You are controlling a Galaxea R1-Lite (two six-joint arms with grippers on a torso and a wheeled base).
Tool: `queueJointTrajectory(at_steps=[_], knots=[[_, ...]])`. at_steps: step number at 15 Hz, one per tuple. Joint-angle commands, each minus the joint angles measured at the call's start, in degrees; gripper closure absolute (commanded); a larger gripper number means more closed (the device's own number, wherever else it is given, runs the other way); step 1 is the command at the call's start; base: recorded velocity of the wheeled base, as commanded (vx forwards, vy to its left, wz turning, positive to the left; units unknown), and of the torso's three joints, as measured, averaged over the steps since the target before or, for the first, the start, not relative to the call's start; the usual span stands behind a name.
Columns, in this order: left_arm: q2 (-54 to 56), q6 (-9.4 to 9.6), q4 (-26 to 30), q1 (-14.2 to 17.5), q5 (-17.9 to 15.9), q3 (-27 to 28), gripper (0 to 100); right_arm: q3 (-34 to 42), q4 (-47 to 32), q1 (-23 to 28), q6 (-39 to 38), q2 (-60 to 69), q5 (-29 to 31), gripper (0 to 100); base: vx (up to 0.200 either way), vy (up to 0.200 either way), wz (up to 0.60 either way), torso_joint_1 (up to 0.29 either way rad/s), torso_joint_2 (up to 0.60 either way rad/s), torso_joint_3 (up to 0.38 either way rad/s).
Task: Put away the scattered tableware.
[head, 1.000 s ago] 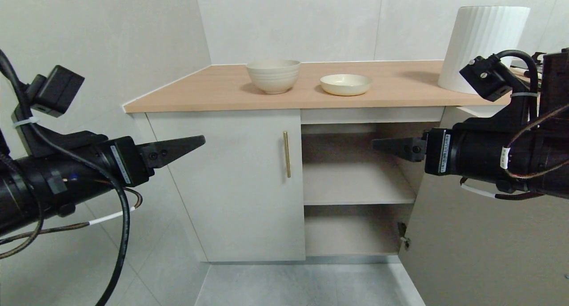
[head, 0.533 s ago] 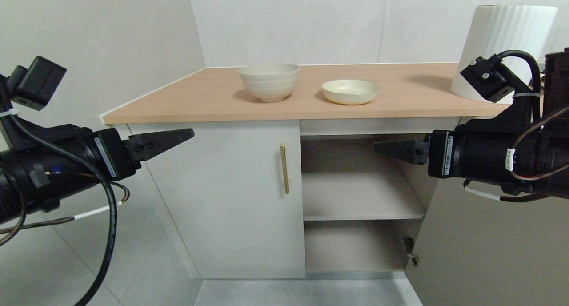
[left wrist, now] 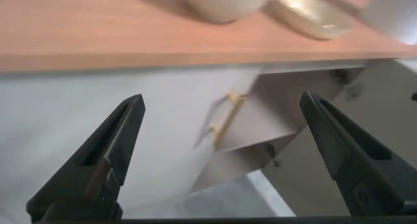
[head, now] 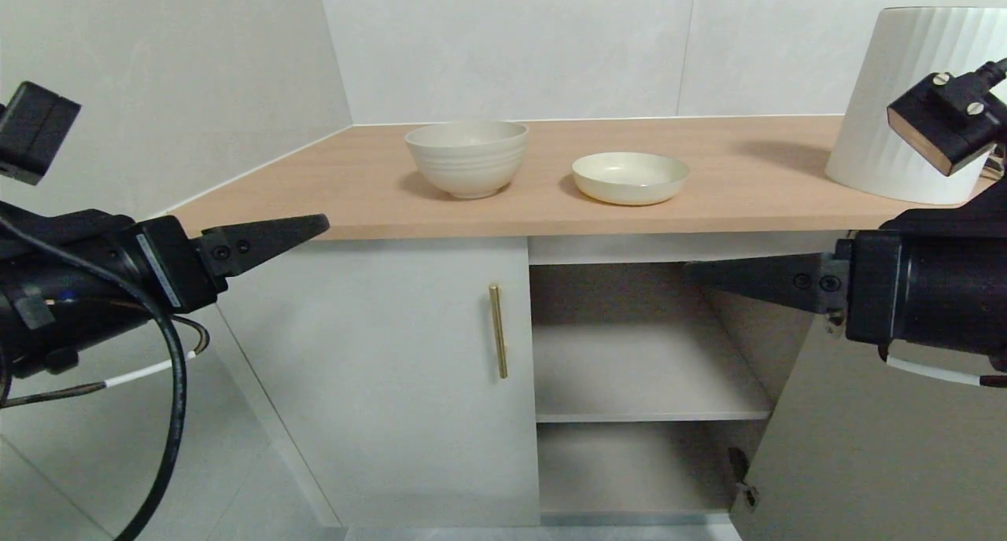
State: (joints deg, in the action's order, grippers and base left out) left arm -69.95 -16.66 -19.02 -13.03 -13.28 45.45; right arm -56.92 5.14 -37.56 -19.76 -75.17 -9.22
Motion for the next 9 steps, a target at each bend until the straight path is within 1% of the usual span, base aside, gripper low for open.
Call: queueJointTrajectory(at_steps=[1, 6, 9], knots=[[0.96, -0.03, 0.03, -0.06, 0.0, 0.08, 0, 0.4, 0.04, -0.06, 0.07, 1.6, -0.01, 0, 0.0, 0.0, 0.0, 0.0, 0.0, 0.0], [0.69, -0.03, -0.05, -0.33, -0.17, -0.01, 0, 0.49, 0.13, -0.06, 0.78, 1.16, -0.01, 0, 0.0, 0.0, 0.0, 0.0, 0.0, 0.0], [-0.01, 0.05, -0.05, -1.12, -0.35, -0.01, 0, 0.4, 0.22, -0.06, 0.95, 1.08, -0.01, 0, 0.0, 0.0, 0.0, 0.049, -0.22, -0.232]])
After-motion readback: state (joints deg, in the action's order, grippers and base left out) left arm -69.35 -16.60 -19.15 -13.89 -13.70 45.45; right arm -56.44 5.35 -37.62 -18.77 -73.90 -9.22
